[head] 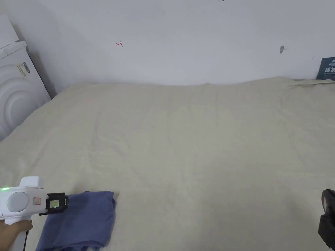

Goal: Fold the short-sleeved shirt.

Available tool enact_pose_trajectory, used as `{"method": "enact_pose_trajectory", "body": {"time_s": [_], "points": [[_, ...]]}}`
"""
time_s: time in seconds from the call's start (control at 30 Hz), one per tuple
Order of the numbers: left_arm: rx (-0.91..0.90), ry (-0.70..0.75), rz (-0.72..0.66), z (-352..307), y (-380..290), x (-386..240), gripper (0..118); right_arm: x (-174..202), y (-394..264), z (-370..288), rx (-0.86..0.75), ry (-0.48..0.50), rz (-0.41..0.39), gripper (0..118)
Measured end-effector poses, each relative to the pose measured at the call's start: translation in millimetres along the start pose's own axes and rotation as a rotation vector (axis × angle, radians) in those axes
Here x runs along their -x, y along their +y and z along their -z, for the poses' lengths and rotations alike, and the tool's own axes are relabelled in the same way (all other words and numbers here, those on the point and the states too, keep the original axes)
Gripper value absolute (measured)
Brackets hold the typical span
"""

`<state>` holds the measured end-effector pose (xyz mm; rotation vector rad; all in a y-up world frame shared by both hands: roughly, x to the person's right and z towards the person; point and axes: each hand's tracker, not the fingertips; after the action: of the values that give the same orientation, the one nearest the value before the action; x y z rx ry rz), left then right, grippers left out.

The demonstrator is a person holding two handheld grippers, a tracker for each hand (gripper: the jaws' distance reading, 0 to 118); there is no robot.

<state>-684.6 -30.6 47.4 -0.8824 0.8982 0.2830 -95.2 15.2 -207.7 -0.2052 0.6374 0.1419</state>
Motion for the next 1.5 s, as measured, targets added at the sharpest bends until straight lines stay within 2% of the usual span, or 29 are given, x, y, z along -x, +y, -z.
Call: {"method": "enact_pose_trajectory", "body": {"time_s": [0.13,0.27,0.4,0.6,0.87,1.17,1.37,1.43,1.5], "points": [[-0.216,-0.014,-0.002,-43.2,1.6,-16.3,109,-8.1,6.6,-2.4,-0.018,0.004,-0.004,0],[-0.435,-0.095,0.004,-92.8,-2.8,-39.8,113,-15.7,15.6,-6.2,-0.047,0.004,-0.017,0],[-0.601,-0.152,0.008,-129.3,-2.1,-59.1,118,-23.8,26.8,-14.1,-0.081,0.001,-0.012,0],[-0.838,-0.200,-0.001,-184.3,-13.0,-98.0,118,-36.1,39.4,-24.8,-0.126,-0.012,-0.005,0],[-0.924,-0.209,-0.043,-224.4,-45.6,-167.7,118,-52.4,45.2,-32.3,-0.149,-0.026,-0.007,0],[-1.007,-0.179,-0.015,-221.6,-91.4,-236.2,118,-63.4,43.9,-37.7,-0.165,-0.032,-0.011,0],[-0.991,-0.268,-0.065,-222.1,-103.9,-258.7,116,-66.9,39.2,-42.7,-0.167,-0.042,-0.002,0],[-0.985,-0.303,-0.068,-225.2,-107.4,-264.4,106,-68.4,37.2,-44.3,-0.166,-0.045,0.002,0],[-0.997,-0.303,-0.052,-224.9,-110.7,-270.2,76,-69.3,36.1,-45.4,-0.163,-0.048,0.010,0]]}}
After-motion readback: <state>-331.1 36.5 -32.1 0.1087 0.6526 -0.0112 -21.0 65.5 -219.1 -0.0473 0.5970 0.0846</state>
